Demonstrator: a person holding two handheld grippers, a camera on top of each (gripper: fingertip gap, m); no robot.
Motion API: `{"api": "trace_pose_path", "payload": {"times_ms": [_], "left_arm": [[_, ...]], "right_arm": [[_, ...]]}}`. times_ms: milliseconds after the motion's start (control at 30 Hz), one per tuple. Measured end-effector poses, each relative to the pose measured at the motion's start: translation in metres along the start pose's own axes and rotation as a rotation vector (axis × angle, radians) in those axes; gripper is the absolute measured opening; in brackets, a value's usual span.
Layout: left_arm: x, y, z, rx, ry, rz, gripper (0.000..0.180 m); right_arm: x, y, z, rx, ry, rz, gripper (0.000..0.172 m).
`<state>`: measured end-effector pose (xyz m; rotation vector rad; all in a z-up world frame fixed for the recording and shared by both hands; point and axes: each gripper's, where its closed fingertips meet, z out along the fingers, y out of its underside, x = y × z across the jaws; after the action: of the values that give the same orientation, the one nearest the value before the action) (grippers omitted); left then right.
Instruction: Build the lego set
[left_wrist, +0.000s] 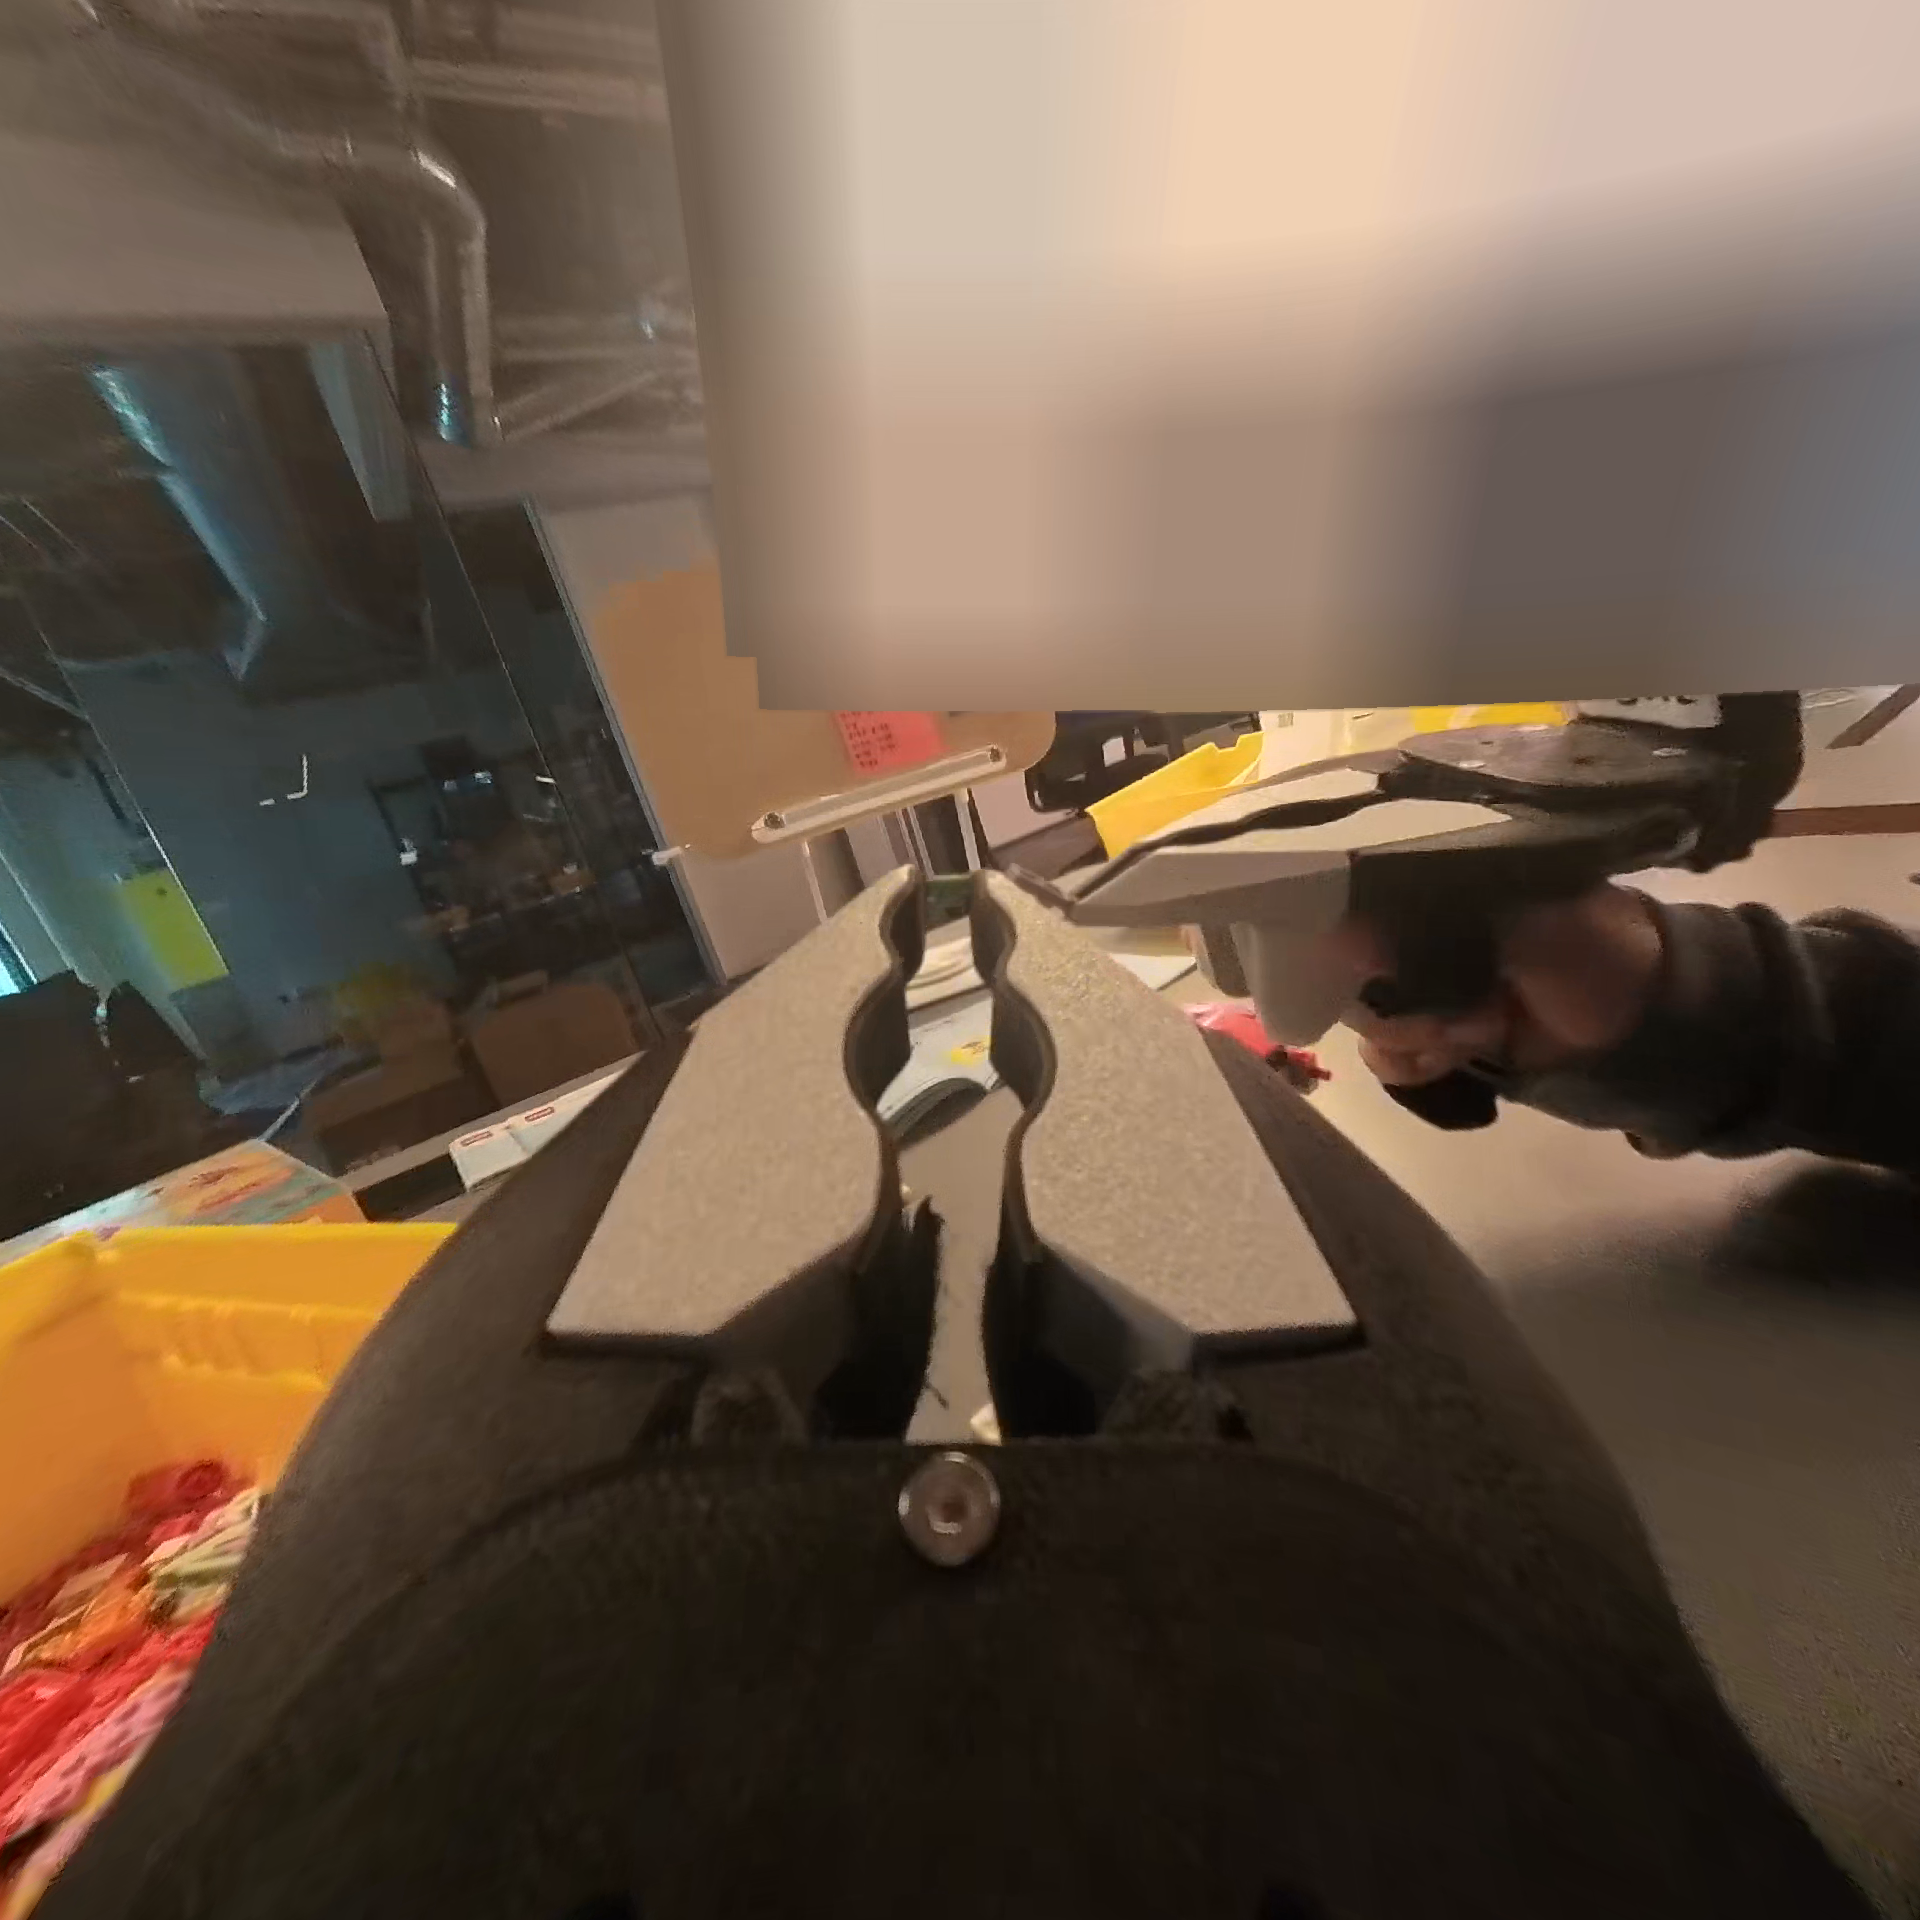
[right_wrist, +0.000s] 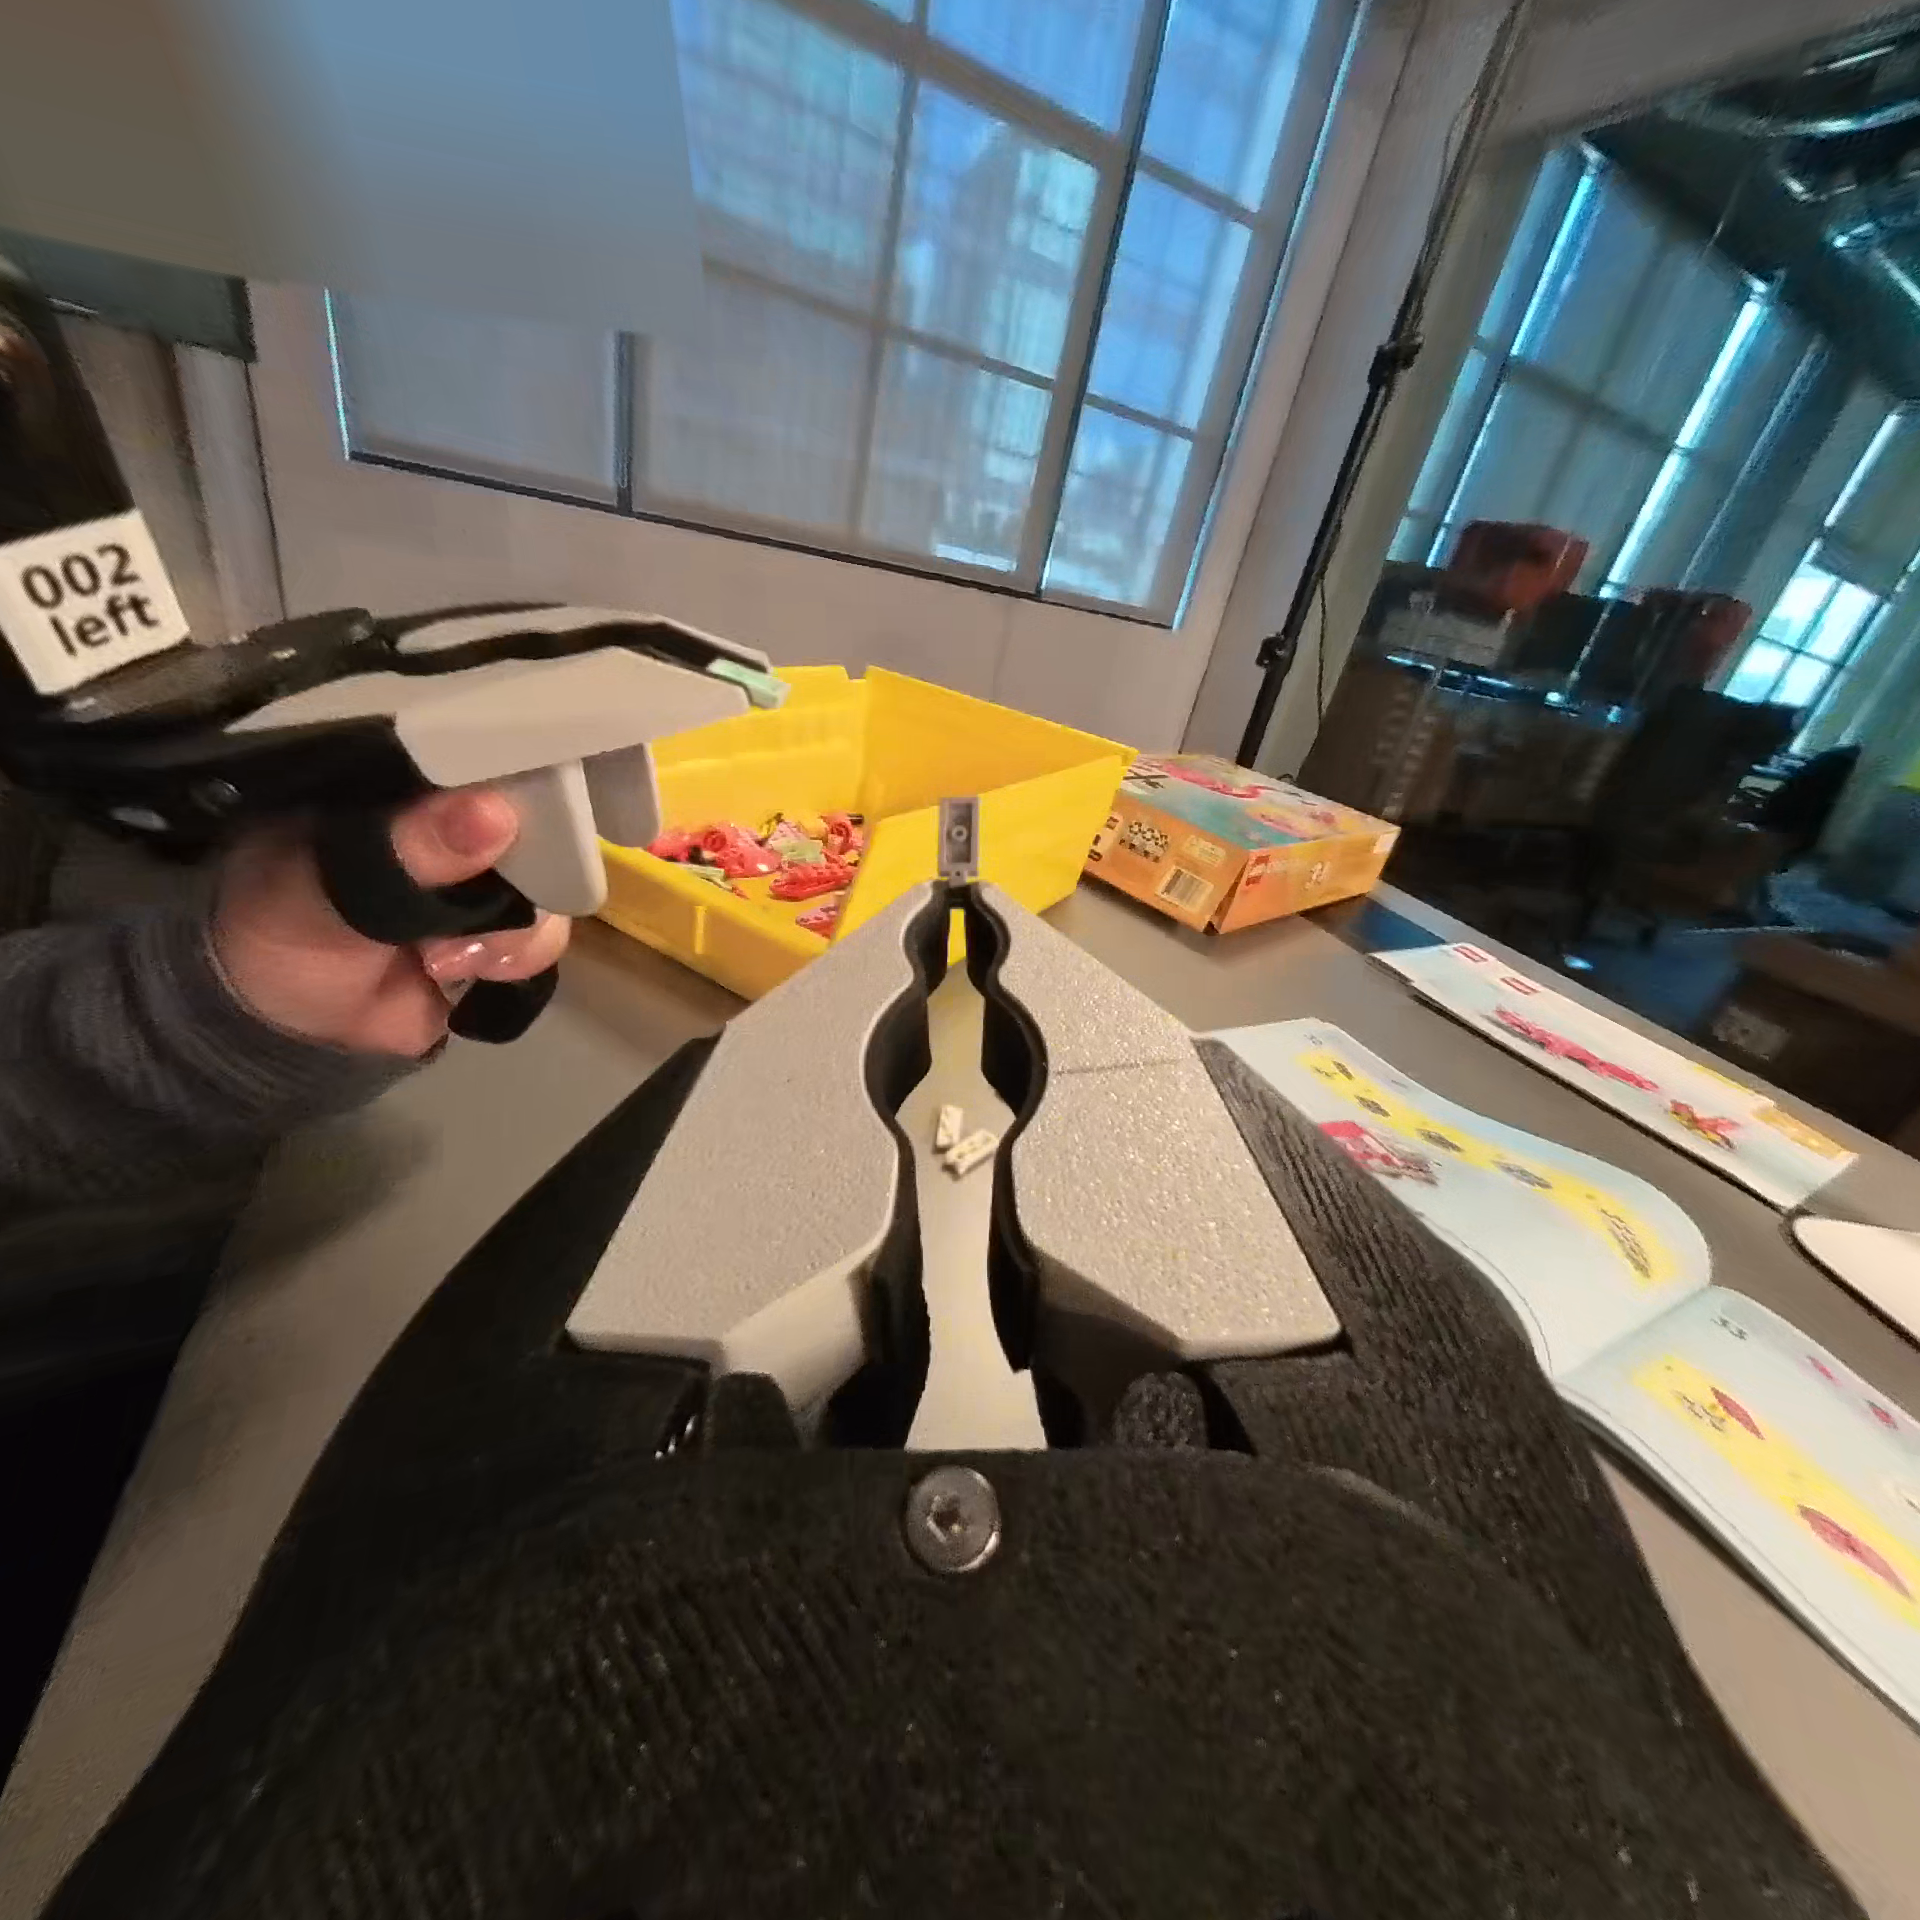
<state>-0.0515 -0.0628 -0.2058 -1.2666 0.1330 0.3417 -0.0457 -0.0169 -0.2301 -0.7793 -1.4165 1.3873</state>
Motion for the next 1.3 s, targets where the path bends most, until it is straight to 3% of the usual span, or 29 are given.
{"api": "trace_pose_path", "payload": {"times_ms": [267, 667, 1300], "left_arm": [[0.01, 0.014, 0.002, -0.006, 0.043, -0.021, 0.007], [0.014, 0.022, 0.006, -0.053, 0.06, -0.019, 0.007], [0.013, 0.024, 0.005, -0.056, 0.063, -0.049, 0.007]], "right_arm": [[-0.006, 0.008, 0.0, -0.025, 0.018, -0.001, 0.001], [-0.02, 0.014, 0.004, -0.075, 0.073, -0.302, 0.0], [-0.011, 0.025, 0.006, -0.118, 0.091, -0.273, 0.0]]}}
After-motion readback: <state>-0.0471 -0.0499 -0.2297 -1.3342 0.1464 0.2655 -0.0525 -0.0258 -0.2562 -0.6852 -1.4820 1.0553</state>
